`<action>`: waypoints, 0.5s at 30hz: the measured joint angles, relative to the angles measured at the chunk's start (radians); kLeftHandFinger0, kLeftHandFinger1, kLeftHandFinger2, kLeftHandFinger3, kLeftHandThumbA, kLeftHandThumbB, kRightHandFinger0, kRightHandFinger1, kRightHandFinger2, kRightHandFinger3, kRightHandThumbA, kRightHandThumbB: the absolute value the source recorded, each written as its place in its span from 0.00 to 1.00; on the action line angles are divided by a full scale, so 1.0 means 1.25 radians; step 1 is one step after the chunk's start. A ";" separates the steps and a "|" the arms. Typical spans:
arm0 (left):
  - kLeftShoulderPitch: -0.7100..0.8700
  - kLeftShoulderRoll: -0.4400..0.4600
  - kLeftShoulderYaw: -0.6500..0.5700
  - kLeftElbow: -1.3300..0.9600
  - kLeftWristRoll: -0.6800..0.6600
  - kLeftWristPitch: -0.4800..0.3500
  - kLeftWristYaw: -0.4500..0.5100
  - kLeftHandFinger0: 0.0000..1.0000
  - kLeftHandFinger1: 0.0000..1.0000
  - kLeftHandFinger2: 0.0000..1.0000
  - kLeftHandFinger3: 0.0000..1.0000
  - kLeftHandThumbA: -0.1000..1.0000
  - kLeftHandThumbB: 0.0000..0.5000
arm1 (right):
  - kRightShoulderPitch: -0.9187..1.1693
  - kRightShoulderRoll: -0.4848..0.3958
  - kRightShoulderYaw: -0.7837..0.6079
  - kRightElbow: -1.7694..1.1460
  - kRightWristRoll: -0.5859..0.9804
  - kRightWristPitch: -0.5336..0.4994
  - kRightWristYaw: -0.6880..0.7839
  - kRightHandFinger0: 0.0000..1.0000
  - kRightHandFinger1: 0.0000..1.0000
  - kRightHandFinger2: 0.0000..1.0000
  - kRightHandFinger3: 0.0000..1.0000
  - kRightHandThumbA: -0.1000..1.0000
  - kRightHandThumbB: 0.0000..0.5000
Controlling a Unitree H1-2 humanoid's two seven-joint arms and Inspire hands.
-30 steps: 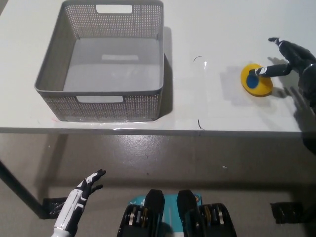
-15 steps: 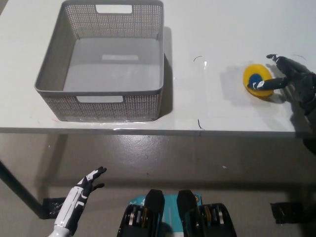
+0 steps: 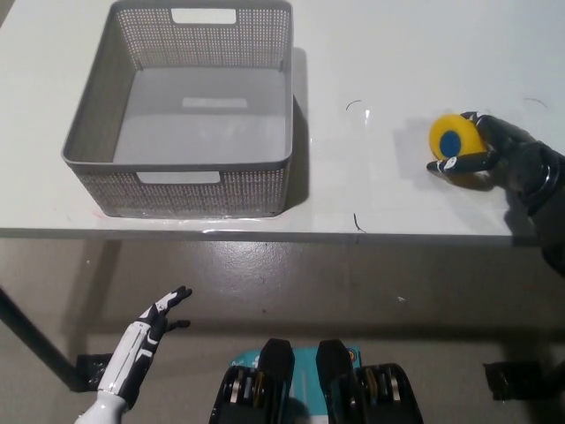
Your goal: Use the right hand to pick up a yellow duck toy and place it into a container on the left hand side
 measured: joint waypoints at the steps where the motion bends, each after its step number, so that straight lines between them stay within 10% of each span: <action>1: -0.001 0.000 0.000 0.000 0.000 0.000 0.000 0.79 1.00 1.00 1.00 1.00 1.00 | 0.000 0.001 -0.001 0.002 0.002 -0.001 -0.002 1.00 1.00 1.00 1.00 0.92 1.00; 5: -0.005 0.000 0.000 0.000 0.001 0.000 0.000 0.79 1.00 1.00 1.00 1.00 1.00 | 0.000 0.004 -0.010 0.007 0.011 -0.004 -0.004 1.00 1.00 1.00 1.00 0.79 0.91; 7: -0.009 0.000 0.000 0.000 0.001 0.000 0.000 0.80 1.00 1.00 1.00 1.00 1.00 | 0.000 0.004 -0.016 0.009 0.016 -0.005 -0.004 1.00 1.00 1.00 1.00 0.59 0.66; 8: -0.012 0.001 0.000 0.000 0.001 0.000 0.000 0.80 1.00 1.00 1.00 1.00 1.00 | 0.000 0.005 -0.019 0.010 0.019 -0.007 -0.006 0.76 0.74 0.68 0.66 0.36 0.54; 11: -0.019 0.003 0.000 0.000 0.001 0.000 -0.001 0.78 1.00 1.00 1.00 1.00 1.00 | 0.000 0.008 -0.027 0.014 0.025 -0.017 -0.028 0.05 0.16 0.29 0.29 0.01 0.47; 15: -0.025 0.004 0.001 0.000 0.001 0.000 -0.001 0.77 1.00 1.00 1.00 1.00 1.00 | 0.000 0.009 -0.037 0.015 0.031 -0.030 -0.084 0.07 0.50 0.86 0.84 0.00 0.31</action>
